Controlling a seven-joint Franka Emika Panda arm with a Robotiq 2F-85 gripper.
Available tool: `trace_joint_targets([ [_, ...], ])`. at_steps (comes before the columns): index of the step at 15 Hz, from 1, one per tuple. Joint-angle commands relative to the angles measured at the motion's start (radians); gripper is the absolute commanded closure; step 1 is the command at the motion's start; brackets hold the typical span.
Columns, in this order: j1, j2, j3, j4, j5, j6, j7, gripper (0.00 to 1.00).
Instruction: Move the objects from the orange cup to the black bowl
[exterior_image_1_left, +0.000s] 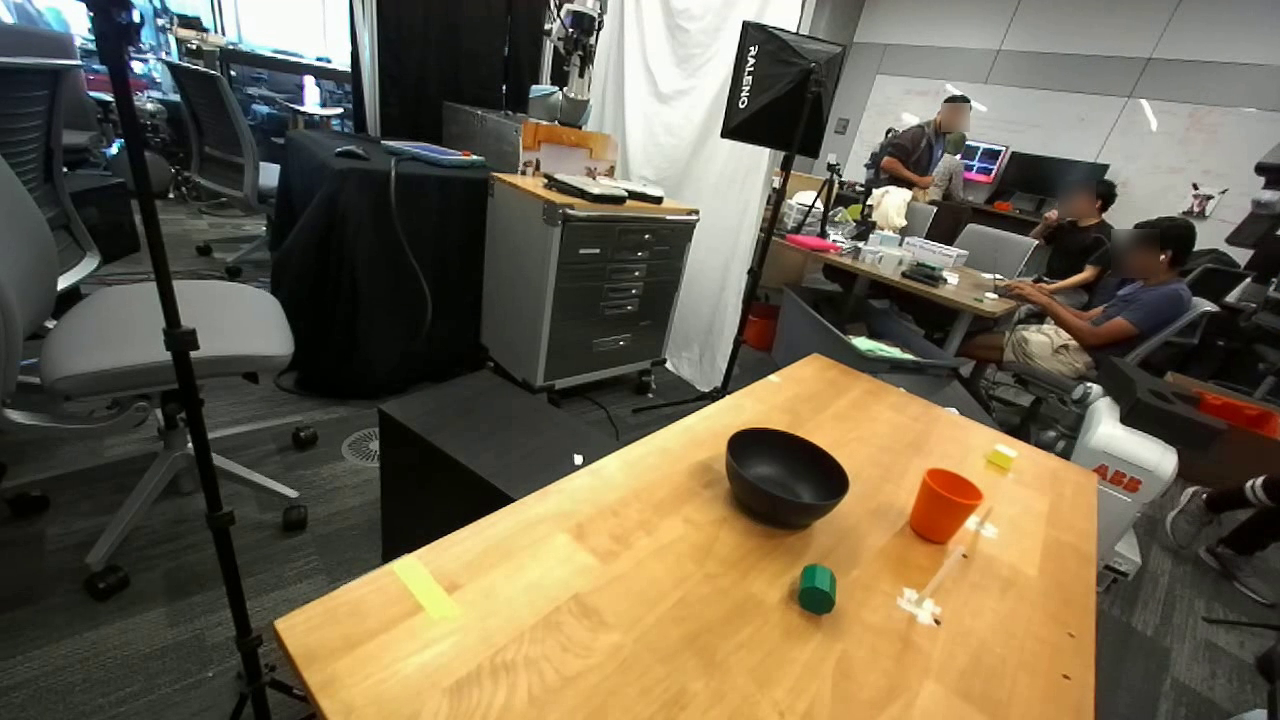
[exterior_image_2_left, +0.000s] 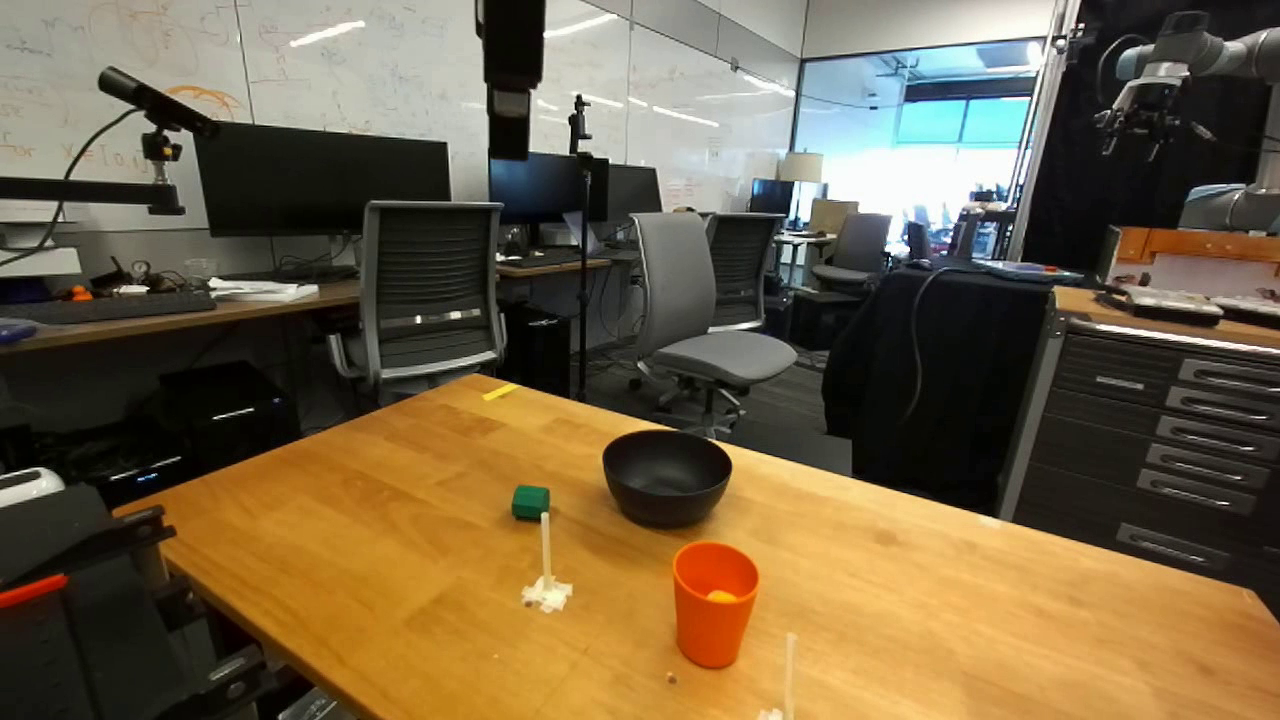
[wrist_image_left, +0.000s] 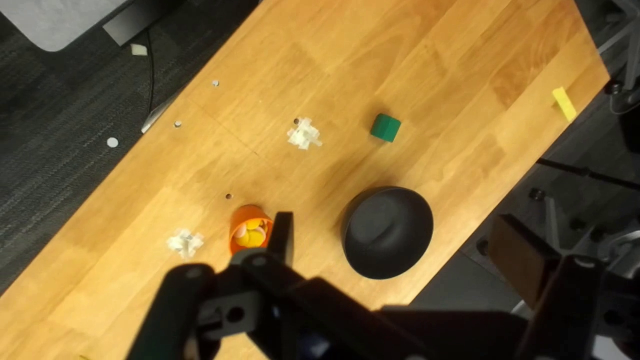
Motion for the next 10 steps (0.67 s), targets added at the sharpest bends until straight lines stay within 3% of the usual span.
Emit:
trace_joint_targets([
  [1,-0.005,0.095,-0.029,0.049,0.01,0.061,-0.043,0.0],
  [10,-0.027,0.309,-0.052,0.113,-0.007,0.139,-0.032,0.0],
])
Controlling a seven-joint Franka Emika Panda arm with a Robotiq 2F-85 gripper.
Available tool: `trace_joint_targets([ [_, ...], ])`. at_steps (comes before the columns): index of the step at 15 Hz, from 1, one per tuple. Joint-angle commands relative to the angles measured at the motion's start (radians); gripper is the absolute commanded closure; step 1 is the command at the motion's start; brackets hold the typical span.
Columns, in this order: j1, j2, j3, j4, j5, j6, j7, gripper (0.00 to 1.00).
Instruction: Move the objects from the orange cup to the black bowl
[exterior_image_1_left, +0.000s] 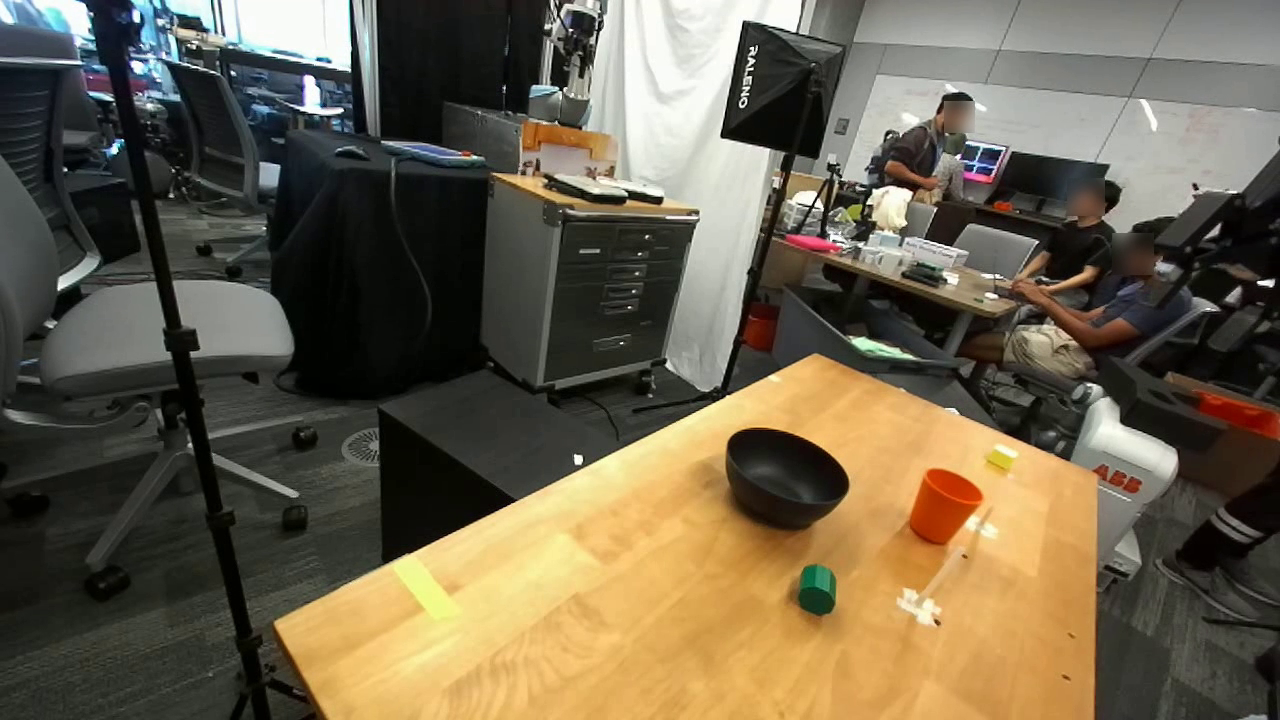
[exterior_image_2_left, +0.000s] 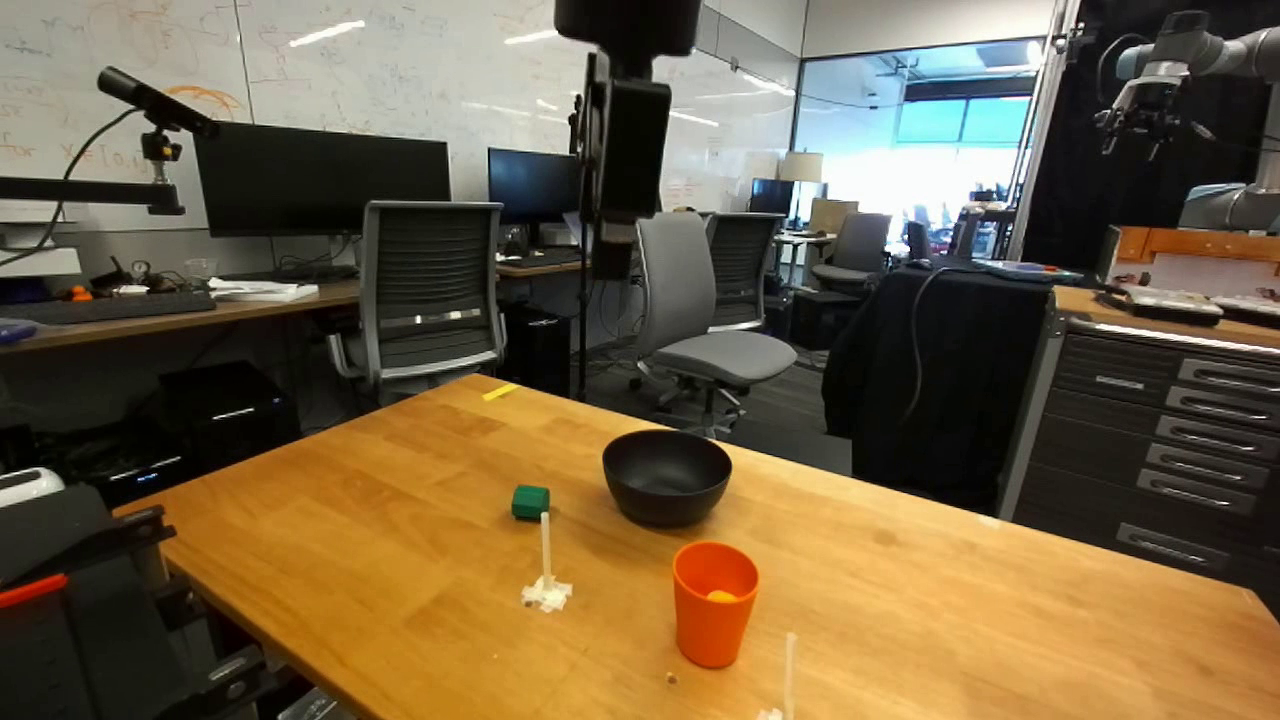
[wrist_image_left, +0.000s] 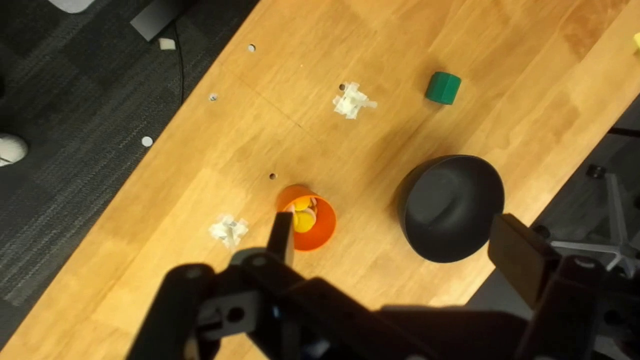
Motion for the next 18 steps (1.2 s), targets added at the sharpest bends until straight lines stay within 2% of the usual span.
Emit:
trace_joint_targets([
  [1,-0.015,0.094,-0.009,0.051,-0.006,0.015,-0.011,0.0],
  [14,-0.068,0.312,-0.027,0.092,0.029,0.079,-0.095,0.0],
  [18,-0.092,0.37,-0.03,0.105,0.045,0.136,-0.09,0.0],
])
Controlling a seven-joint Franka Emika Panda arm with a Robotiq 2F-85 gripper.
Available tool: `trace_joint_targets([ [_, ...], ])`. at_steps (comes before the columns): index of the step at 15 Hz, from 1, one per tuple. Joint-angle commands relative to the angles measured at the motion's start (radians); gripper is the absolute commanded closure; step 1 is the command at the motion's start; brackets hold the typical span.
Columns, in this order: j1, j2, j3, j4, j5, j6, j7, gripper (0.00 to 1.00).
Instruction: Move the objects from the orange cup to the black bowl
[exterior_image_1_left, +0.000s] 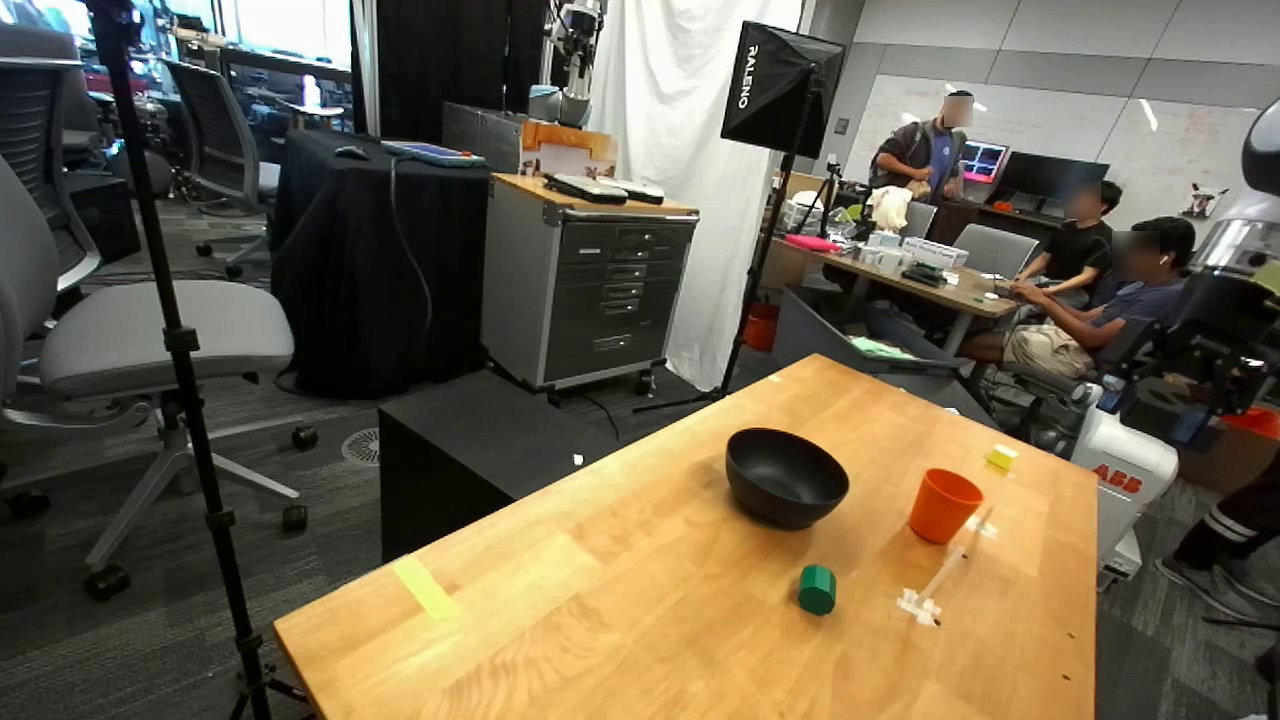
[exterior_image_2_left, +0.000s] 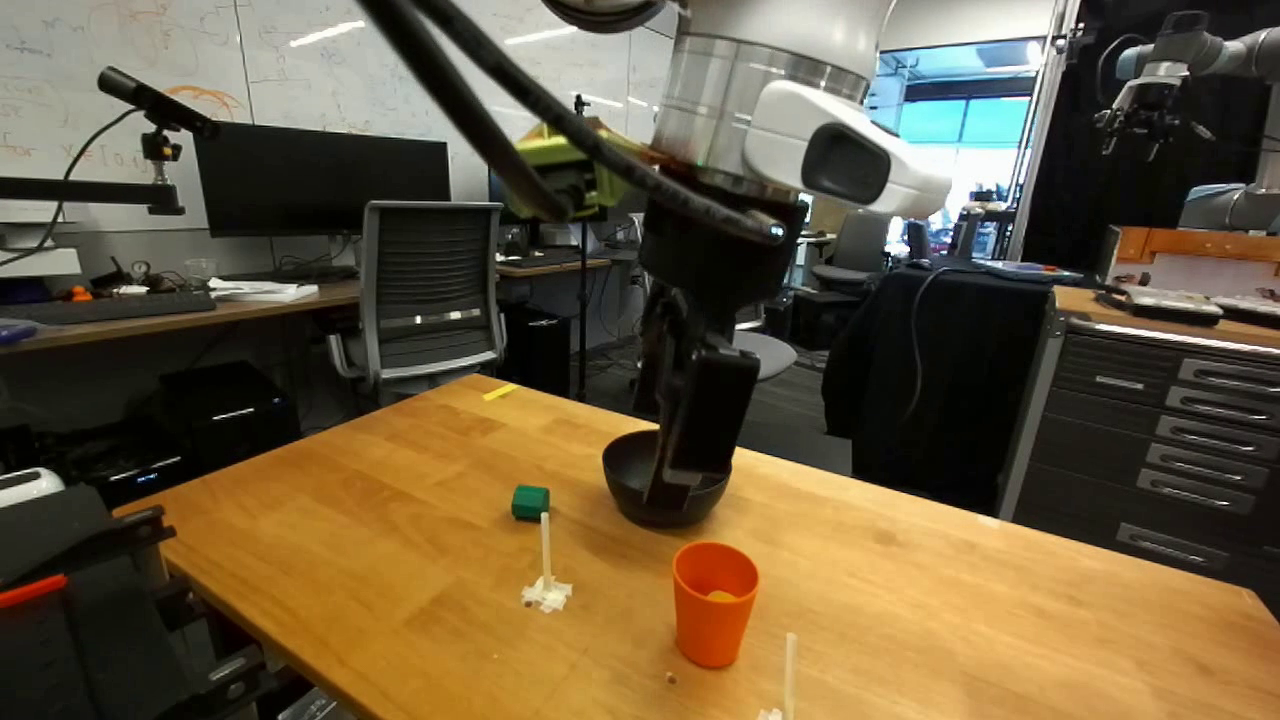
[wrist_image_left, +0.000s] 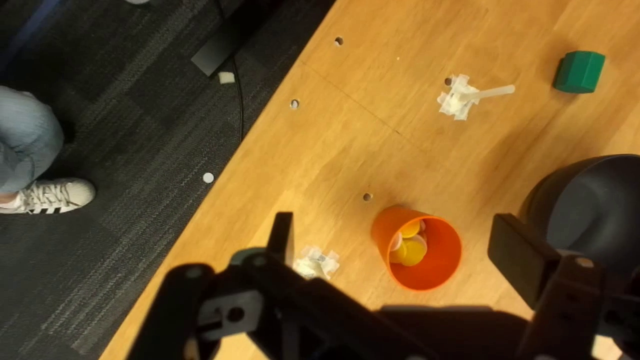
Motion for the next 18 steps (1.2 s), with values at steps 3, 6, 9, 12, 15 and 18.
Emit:
trace_joint_targets([
  [3,-0.038,0.086,-0.004,0.047,0.075,0.09,-0.023,0.0],
  [6,-0.055,0.121,0.014,0.052,0.161,0.148,-0.056,0.0],
  [9,-0.056,0.156,0.04,0.068,0.249,0.174,-0.096,0.0],
  [12,-0.043,0.197,0.061,0.105,0.252,0.161,-0.076,0.0],
  [15,-0.032,0.237,0.078,0.157,0.222,0.134,-0.04,0.0],
  [18,-0.026,0.267,0.087,0.2,0.199,0.125,-0.009,0.0],
])
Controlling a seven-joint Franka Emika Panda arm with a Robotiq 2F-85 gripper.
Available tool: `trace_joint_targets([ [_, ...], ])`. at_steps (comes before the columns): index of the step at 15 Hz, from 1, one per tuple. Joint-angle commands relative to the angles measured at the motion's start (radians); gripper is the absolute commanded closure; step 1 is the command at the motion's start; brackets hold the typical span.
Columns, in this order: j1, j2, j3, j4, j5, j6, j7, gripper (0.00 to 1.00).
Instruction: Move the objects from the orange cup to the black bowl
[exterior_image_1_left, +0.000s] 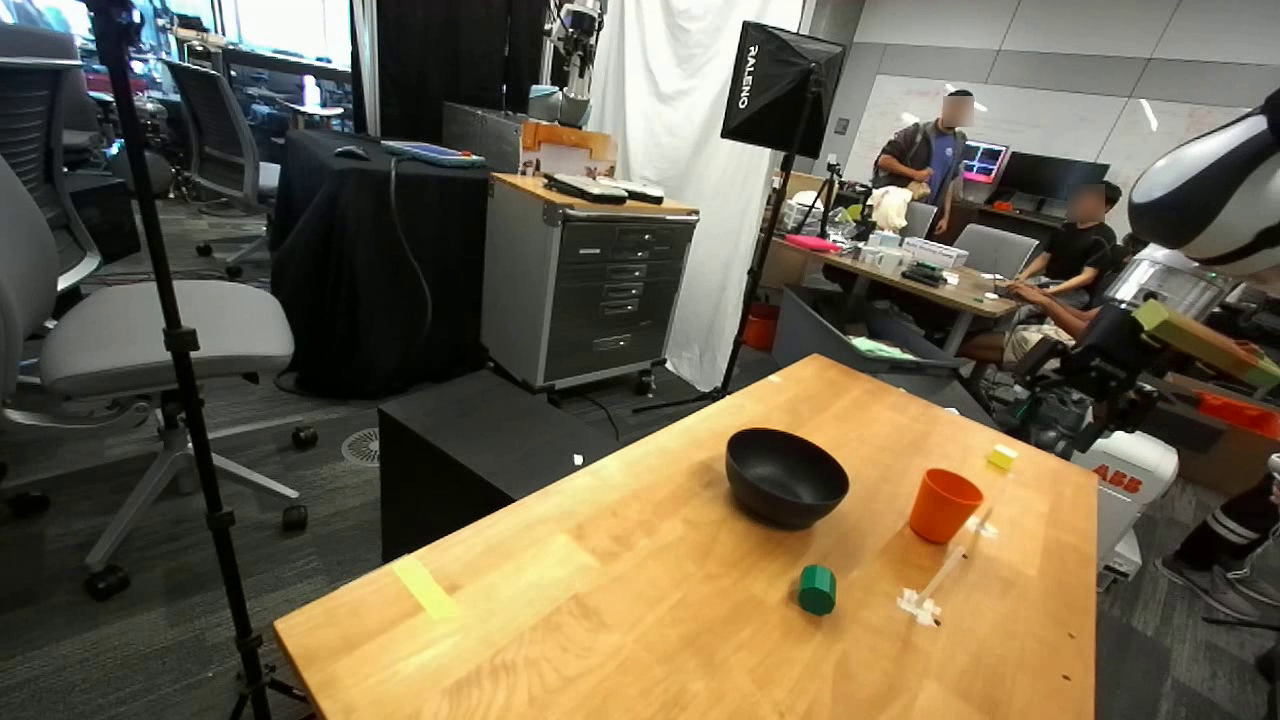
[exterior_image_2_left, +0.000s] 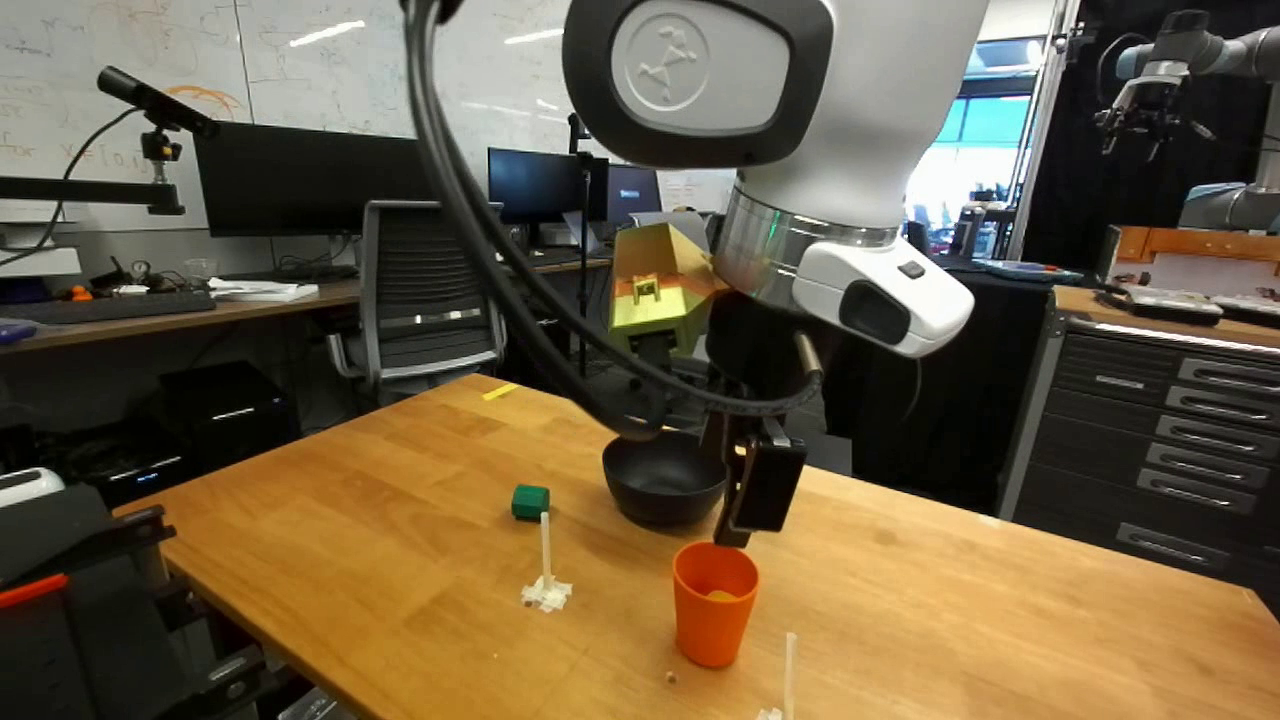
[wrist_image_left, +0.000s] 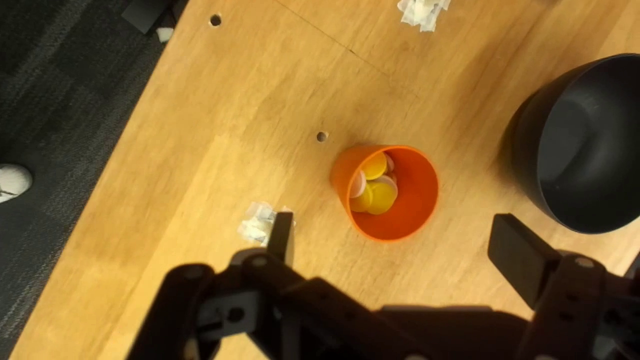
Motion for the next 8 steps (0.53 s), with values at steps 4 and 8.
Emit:
trace_joint_targets([
  [4,0.001,0.074,0.015,0.104,-0.034,-0.041,0.062,0.0],
  [8,0.0,0.115,0.028,0.106,-0.025,-0.033,0.058,0.0],
])
